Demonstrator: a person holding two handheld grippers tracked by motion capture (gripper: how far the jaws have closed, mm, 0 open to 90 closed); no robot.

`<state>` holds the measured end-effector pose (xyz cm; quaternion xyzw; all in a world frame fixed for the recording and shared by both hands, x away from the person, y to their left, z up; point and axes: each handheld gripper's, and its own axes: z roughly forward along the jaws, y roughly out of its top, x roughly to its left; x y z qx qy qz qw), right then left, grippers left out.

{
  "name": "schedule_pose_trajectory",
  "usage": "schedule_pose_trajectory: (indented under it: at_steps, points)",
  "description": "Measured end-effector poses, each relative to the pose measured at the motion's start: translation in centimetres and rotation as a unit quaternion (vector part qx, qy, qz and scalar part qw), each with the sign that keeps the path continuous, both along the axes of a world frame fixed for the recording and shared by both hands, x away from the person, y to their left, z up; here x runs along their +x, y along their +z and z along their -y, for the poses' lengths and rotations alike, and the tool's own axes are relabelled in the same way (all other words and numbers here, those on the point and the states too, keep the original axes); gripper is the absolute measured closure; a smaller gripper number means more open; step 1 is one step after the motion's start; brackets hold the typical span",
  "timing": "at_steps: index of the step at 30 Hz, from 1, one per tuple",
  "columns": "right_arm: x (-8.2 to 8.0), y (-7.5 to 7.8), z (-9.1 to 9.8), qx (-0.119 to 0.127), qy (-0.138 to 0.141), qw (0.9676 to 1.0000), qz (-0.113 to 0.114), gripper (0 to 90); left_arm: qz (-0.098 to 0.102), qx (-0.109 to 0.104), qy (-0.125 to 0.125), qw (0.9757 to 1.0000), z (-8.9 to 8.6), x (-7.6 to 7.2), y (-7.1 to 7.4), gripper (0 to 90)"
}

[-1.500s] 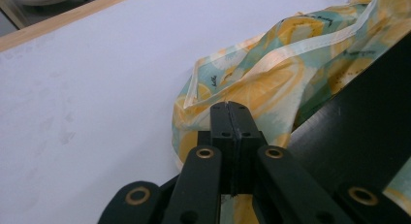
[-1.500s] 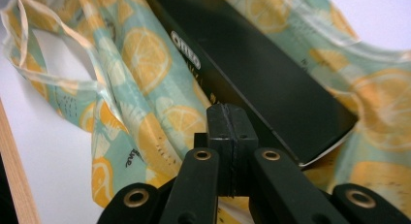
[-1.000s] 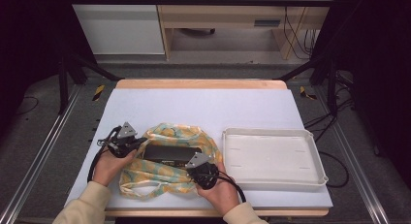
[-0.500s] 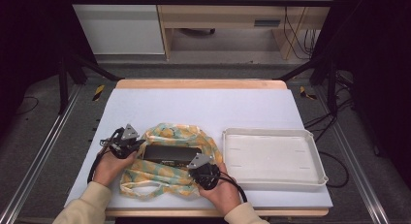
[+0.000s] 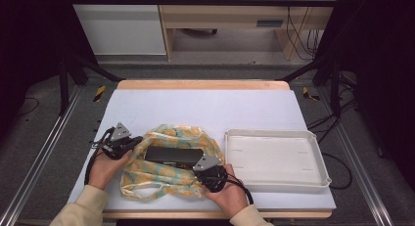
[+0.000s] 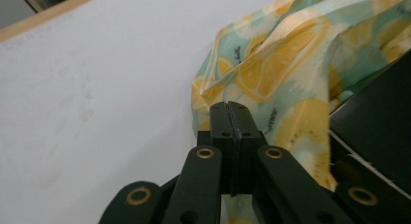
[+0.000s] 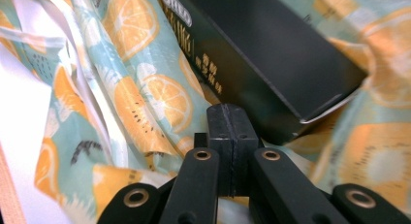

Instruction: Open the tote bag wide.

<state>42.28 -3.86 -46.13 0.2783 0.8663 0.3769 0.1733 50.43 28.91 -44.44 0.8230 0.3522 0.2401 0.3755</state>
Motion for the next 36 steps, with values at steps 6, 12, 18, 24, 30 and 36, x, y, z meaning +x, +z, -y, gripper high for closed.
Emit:
schedule_pose_trajectory:
  at_steps: [6,12,18,24,30,36]
  points:
    - [-0.2,0.9,1.0,0.018,-0.011,0.9997,0.008,90.0,0.017,-0.021,-0.007,0.9996,-0.2,-0.9,1.7,90.0]
    - [-0.4,1.6,2.0,0.032,-0.019,0.9992,0.014,90.0,0.022,-0.027,-0.026,0.9991,0.0,-1.5,3.2,88.9]
    - [-1.1,2.4,4.2,0.044,-0.038,0.9980,0.026,86.8,0.018,-0.022,-0.049,0.9984,0.9,-1.3,4.1,85.4]
    - [-1.8,2.9,6.8,0.058,-0.068,0.9952,0.041,76.5,0.009,-0.009,-0.072,0.9973,2.3,-1.1,5.1,74.6]
    - [-1.9,3.1,8.6,0.058,-0.107,0.9910,0.056,48.3,-0.004,0.025,-0.104,0.9942,3.8,-0.7,5.7,58.9]
    - [-1.6,3.2,10.1,0.058,-0.140,0.9866,0.060,26.6,-0.013,0.061,-0.145,0.9874,5.2,-0.3,6.7,37.0]
